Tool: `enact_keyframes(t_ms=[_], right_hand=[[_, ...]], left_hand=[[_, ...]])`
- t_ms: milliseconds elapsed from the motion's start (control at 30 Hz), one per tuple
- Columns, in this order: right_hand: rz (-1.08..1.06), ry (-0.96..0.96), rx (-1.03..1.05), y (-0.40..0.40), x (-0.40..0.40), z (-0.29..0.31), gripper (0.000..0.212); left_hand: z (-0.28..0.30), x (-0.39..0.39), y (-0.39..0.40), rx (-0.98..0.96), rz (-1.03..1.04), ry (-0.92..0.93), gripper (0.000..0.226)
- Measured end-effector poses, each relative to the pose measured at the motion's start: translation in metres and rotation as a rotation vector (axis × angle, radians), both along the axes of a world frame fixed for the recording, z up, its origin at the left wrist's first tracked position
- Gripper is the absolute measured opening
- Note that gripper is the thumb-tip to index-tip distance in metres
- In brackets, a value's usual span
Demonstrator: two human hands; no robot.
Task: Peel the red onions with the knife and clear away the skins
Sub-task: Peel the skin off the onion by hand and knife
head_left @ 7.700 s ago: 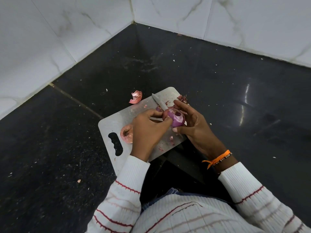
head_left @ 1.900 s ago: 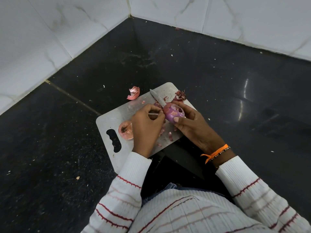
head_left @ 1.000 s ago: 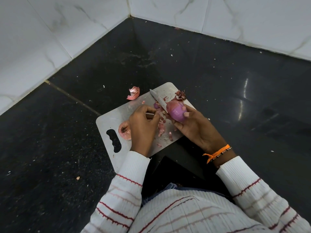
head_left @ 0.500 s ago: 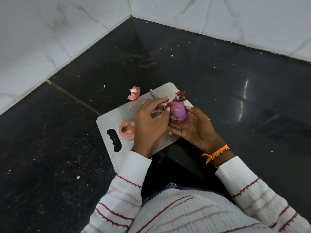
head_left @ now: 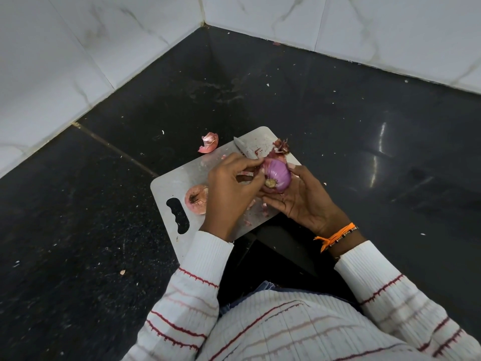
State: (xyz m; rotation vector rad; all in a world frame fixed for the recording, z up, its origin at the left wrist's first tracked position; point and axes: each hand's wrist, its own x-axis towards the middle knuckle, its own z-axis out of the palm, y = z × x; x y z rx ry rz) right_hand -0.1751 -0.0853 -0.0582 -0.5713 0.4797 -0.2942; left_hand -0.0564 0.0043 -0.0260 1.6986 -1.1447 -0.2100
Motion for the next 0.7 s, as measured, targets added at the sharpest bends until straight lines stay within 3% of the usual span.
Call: enact_keyframes(t_ms=[233,700], right_hand=[[-0.004,0.025,0.01,0.0024,-0.0005,0.0061,0.048],[0.003,0.112,-0.023,0.0019,-0.0013,0.0059,0.042]], left_hand=[[0.0023,-0.0008,0.0022,-0.015,-0.004,0.052,0.022],[-0.002,0.0006,0.0008,0.023,-0.002,-0.028,0.018]])
